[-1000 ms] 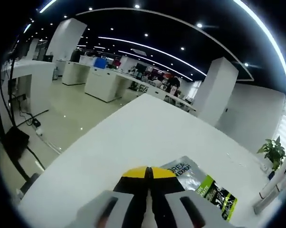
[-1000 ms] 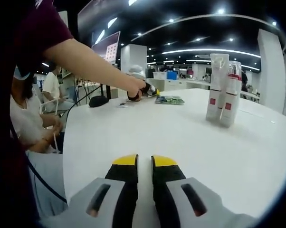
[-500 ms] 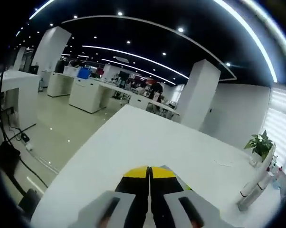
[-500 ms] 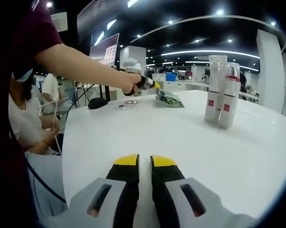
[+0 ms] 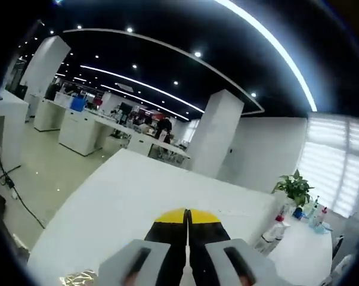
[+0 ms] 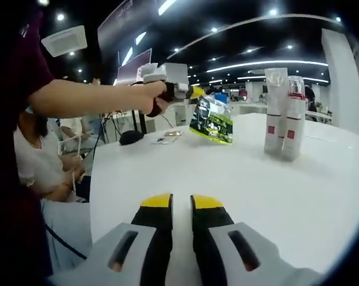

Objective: Arrange the skincare products in the storage area until every visible bottle or jar stands upright without overlapping.

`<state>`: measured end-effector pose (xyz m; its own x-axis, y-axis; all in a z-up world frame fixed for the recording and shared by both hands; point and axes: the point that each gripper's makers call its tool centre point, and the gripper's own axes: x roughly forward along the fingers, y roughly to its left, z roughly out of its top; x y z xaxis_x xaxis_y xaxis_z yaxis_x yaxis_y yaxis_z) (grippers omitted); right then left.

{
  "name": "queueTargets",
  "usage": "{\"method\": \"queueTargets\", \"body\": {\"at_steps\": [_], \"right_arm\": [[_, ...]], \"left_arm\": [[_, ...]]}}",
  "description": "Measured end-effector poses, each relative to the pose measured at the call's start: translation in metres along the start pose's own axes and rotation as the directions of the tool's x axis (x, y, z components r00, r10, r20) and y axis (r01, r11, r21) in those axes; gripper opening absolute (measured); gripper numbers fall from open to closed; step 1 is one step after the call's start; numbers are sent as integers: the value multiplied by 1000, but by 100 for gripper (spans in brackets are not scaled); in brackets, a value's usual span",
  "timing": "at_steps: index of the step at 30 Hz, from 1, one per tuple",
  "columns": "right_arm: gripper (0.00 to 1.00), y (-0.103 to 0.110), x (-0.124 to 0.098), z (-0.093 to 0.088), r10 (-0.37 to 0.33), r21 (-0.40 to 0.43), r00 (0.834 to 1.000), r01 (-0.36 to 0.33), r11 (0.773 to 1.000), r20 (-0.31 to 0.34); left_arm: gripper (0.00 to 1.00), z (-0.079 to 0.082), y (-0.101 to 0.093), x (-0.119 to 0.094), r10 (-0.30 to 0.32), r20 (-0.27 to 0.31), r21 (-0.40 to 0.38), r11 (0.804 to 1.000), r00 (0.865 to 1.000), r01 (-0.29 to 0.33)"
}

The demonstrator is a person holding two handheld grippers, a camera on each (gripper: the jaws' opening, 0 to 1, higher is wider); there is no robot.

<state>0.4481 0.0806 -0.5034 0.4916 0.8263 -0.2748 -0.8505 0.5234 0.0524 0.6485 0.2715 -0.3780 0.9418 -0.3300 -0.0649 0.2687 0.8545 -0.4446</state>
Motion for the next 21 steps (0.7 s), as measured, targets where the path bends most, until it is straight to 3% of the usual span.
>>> {"method": "queueTargets", "body": {"at_steps": [4,7,9,11,15,18,21], "right_arm": [[20,-1,-2,6,1,13,1000,-2,1000,27],[35,-9,-3,16,-5,152,998,-5,988,67],[45,-14,-4,25,-4,237,995,-21,971,104],[52,-22,-6,35,-7,327,989,-43,944,150],[61,-35,-9,48,-20,329,984,-40,943,175],[76,-45,-3,52,0,392,988,-61,918,156],[82,-49,4,61,27,370,986,-87,925,165]], "left_arm": [[0,-7,-32,-16,-51,-2,33,998,999,51],[0,-23,-60,-31,-105,-25,54,993,994,106],[0,-34,-74,-39,-125,-59,94,987,990,130],[0,-37,-86,-47,-149,-56,87,984,987,153],[0,-42,-110,-62,-206,-58,120,970,977,212],[0,-46,-121,-72,-233,-62,123,963,970,239],[0,-50,-129,-82,-262,-59,113,957,963,267]]}}
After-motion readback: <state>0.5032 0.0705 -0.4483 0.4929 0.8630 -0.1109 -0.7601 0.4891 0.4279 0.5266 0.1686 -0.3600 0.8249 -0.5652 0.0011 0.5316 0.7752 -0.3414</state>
